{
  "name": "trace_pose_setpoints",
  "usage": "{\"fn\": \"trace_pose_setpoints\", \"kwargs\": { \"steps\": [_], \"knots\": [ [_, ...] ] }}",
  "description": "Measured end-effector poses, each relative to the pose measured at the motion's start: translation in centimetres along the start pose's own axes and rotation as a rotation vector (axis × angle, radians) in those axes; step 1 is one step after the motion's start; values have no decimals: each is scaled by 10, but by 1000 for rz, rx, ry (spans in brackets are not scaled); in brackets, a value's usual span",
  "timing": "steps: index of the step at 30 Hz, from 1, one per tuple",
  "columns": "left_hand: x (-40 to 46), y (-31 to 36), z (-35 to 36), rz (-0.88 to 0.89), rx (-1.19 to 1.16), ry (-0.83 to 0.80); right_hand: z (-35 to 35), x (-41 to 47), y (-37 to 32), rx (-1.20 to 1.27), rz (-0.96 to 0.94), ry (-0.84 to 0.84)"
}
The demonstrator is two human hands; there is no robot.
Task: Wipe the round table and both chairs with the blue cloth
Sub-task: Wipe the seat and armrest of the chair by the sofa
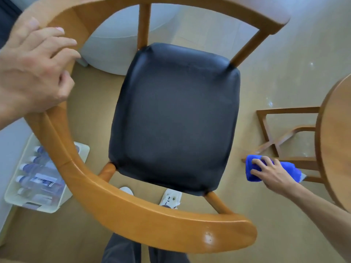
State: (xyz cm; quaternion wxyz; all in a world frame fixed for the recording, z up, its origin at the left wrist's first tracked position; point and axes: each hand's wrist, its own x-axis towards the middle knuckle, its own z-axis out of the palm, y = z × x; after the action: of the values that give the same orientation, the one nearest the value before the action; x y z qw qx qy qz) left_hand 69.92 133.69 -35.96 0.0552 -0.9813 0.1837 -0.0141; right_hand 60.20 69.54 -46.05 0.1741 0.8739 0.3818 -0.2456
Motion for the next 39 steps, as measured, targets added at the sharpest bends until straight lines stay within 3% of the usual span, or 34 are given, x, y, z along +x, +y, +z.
{"fn": "trace_pose_setpoints", "kwargs": {
  "steps": [3,4,5,6,7,8,9,11,13,15,18,22,28,31,34,39],
  "knots": [
    [-16,-15,-11,-45,-44,33,-5,-5,-15,273,161,185],
    [3,17,3,-144,16,26,-12,0,-30,349,156,247],
    [26,51,-3,-179,-171,-46,-21,7,-46,413,150,305],
    [54,91,-2,-193,-172,-229,-30,15,-61,464,150,360],
    [73,120,-1,-276,-267,-301,-39,22,-71,495,141,402],
    [81,132,10,-338,-251,-363,-46,28,-78,510,112,435],
    [62,127,5,-257,-218,-446,-52,33,-84,511,69,472],
    [14,73,0,-138,-49,-52,-61,41,-93,525,-11,561],
    [-41,20,-27,-242,7,98,-64,55,-104,519,-78,615],
    [-18,45,-29,-256,-66,104,-59,76,-112,409,-135,589],
    [-7,60,-20,-207,56,114,-51,106,-121,250,-173,452],
    [-11,58,-27,-232,107,97,-59,126,-144,248,-156,489],
    [-9,56,-31,-244,99,111,-125,216,-199,168,-377,495],
    [-9,56,-28,-253,97,125,-150,263,-198,196,-298,530],
    [-9,53,-23,-251,79,158,-147,275,-152,259,-140,584],
    [-7,54,-23,-248,84,160,-115,239,-29,460,443,622]
  ]
}}
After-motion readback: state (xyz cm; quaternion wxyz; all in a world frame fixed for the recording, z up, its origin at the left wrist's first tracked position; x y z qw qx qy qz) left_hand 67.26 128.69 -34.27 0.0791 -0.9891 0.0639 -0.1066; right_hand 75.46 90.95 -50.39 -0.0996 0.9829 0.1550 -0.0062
